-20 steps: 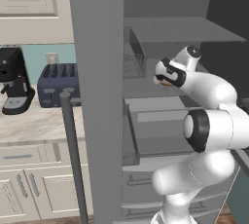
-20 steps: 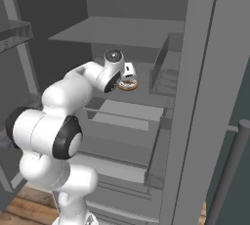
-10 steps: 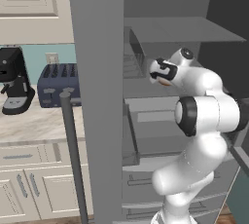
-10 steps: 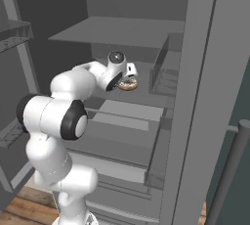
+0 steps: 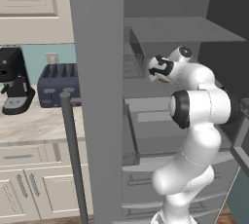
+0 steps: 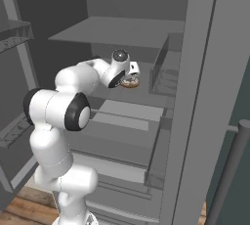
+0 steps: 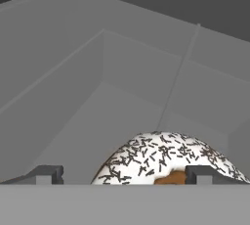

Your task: Take the cake and donut from the fridge and place them on the empty tray on the dining counter.

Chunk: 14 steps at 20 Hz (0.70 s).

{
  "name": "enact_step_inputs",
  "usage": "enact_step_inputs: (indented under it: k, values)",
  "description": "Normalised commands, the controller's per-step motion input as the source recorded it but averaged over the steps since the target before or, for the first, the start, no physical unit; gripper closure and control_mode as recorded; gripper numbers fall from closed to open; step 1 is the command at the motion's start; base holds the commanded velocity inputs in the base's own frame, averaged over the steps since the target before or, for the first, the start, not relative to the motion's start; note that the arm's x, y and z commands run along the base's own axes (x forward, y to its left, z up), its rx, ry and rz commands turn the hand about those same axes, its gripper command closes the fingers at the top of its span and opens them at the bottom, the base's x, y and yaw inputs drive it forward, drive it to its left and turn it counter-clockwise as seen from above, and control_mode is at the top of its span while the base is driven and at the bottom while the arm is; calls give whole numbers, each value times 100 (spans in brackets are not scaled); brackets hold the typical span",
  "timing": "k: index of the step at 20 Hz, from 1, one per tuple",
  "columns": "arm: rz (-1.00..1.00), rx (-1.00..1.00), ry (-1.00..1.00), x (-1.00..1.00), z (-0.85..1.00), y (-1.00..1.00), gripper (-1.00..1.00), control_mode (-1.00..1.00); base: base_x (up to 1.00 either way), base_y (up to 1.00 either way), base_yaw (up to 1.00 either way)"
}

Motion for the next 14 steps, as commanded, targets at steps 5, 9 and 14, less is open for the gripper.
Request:
enact_step_inputs:
  k: [5,9,14]
  values:
    - [0,0,1,0,-35,0,-100,-100,0,0,0]
    - [0,0,0,-2,-46,0,-100,-100,0,0,0]
    - [0,0,0,-5,-56,0,-100,-100,0,0,0]
